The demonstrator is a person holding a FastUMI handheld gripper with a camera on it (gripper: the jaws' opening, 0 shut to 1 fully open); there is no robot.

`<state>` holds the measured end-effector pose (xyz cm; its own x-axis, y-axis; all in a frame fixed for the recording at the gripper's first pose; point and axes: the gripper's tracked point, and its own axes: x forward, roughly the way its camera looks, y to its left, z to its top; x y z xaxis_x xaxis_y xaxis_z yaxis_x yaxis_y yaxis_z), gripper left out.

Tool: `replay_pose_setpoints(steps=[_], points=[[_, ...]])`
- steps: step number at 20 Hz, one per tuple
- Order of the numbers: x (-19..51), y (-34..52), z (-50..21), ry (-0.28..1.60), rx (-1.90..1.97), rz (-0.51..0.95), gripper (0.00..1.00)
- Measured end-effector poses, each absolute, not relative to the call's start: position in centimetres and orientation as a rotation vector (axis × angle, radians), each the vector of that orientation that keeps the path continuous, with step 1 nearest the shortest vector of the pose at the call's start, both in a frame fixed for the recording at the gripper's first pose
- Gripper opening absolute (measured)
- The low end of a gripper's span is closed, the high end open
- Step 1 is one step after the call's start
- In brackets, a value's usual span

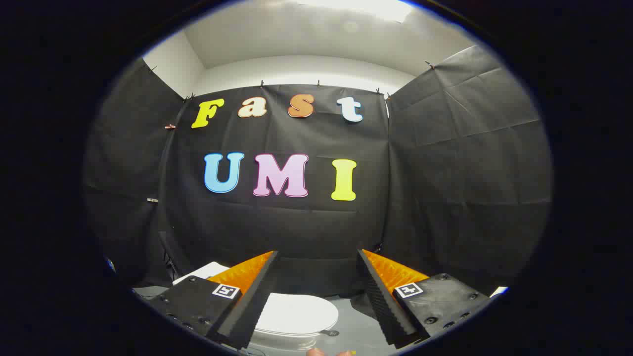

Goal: Open the toilet lid.

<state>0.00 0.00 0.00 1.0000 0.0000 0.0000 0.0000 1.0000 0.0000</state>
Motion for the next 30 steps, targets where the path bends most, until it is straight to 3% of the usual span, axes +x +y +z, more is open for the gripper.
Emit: replay_pose_setpoints(steps=[24, 30], points=[[0.2, -0.5, 0.3, -0.042, -0.02, -0.017, 0.98], [2.0, 0.1, -2.9, -0.051, -0.027, 0.015, 0.98]])
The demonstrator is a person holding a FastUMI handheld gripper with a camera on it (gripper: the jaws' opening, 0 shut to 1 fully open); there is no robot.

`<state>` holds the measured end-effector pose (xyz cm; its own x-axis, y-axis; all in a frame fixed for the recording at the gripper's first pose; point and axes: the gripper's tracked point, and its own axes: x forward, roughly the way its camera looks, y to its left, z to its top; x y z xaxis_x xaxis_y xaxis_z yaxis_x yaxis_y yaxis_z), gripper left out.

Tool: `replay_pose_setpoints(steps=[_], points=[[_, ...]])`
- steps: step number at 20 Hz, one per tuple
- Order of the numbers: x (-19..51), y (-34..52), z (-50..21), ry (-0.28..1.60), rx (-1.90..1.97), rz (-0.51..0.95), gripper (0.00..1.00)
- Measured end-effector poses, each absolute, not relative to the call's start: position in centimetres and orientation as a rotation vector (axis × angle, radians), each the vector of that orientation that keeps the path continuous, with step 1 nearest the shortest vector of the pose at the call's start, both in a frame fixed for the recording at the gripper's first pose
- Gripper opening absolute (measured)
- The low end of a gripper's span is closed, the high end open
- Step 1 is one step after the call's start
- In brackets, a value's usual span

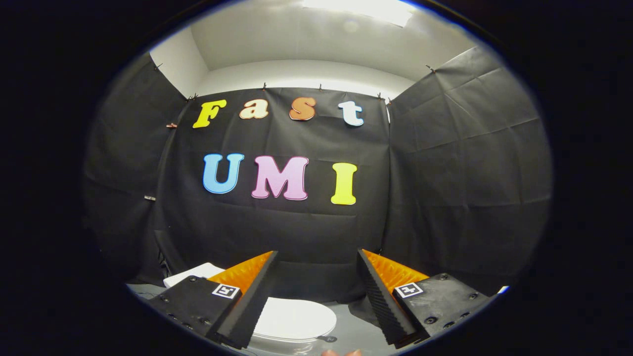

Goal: Open the toilet lid.

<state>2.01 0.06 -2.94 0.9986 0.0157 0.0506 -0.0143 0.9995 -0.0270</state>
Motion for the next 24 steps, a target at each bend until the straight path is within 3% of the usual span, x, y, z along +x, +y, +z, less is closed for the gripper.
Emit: replay_pose_setpoints(steps=[10, 24], points=[[4.9, -1.3, -12.0, -0.035, 0.014, 0.066, 0.98], [9.7, -9.5, -32.4, 0.321, 0.325, 0.101, 0.98]])
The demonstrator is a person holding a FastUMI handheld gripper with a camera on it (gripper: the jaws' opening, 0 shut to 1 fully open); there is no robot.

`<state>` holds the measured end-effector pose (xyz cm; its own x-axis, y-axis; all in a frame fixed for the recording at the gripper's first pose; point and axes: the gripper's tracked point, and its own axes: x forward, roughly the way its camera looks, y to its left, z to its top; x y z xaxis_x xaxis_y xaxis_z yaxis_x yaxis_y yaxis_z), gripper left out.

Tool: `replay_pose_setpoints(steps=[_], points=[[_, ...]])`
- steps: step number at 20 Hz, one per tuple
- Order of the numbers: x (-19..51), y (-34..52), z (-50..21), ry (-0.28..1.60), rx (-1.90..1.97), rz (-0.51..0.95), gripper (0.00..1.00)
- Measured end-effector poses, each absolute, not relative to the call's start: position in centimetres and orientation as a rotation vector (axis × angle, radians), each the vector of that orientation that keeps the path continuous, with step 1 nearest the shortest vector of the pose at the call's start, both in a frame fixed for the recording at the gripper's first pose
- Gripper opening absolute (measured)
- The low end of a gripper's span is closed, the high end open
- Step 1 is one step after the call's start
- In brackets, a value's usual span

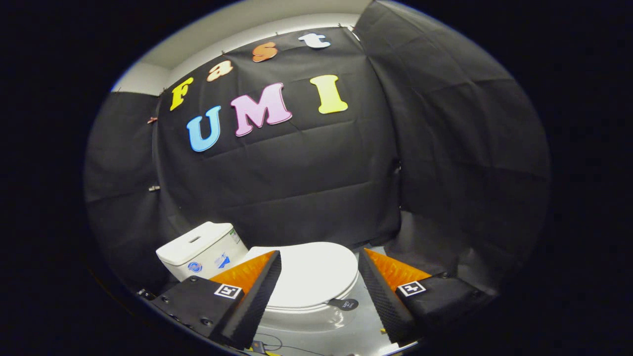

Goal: Open the toilet lid.

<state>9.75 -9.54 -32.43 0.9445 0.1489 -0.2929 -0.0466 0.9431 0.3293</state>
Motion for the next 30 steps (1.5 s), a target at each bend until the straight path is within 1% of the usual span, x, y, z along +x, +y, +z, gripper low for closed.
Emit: replay_pose_setpoints(steps=[5, 11, 20, 22, 23, 24, 26, 28, 29, 30], points=[[10.7, -12.7, -40.4, 0.49, 0.529, 0.062, 0.99], [11.4, -13.6, -48.8, 0.655, 0.764, 0.022, 0.99], [11.9, -12.6, -56.7, 0.744, 1.044, -0.007, 0.98], [12.5, -12.1, -57.3, 0.752, 1.094, 0.011, 0.98], [12.9, -11.5, -57.8, 0.746, 1.123, 0.019, 0.95], [12.8, -11.7, -57.6, 0.738, 1.157, 0.028, 0.96], [13.6, -11.2, -57.6, 0.727, 1.261, 0.034, 0.7], [12.9, -11.3, -59.0, 0.779, 1.305, -0.009, 0.44], [13.4, -11.3, -58.0, 0.761, 1.341, 0.018, 0.31], [11.4, -10.1, -58.1, 0.769, 1.325, 0.002, 0.18]])
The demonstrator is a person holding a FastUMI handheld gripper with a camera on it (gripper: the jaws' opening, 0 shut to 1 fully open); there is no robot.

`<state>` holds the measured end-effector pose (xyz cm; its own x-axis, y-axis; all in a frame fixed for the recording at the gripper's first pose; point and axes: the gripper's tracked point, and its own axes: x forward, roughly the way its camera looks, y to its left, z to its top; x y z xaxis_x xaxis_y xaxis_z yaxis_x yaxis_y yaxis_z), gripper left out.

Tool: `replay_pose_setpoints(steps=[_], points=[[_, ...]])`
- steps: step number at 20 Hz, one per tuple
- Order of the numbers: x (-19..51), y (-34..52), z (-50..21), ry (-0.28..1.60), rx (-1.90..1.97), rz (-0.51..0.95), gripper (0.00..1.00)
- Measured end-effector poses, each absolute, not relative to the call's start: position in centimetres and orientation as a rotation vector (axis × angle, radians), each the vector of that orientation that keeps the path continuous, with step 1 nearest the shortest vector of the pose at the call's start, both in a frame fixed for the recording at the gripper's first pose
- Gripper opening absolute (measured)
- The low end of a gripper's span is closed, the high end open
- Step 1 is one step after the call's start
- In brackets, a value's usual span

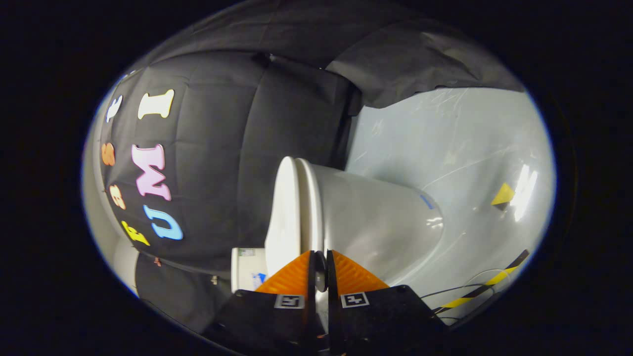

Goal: Open the toilet lid.

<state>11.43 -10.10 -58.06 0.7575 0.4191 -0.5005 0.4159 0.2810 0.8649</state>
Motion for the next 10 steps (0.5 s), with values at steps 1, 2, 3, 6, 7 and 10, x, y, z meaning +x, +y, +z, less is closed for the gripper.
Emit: replay_pose_setpoints(steps=[1, 2, 3, 6, 7, 10], points=[[13.6, -10.4, -58.5, 0.768, 1.32, 0.014, 0.05], [13.7, -10.3, -58.6, 0.775, 1.29, 0.006, 0.05], [13.8, -10.0, -58.5, 0.792, 1.253, -0.007, 0.05], [14.2, -10.0, -57.1, 0.803, 1.139, -0.049, 0.05], [14.3, -10.1, -55.9, 0.794, 1.12, -0.05, 0.05], [14.7, -9.2, -52.0, 0.766, 1.106, -0.033, 0.05]])
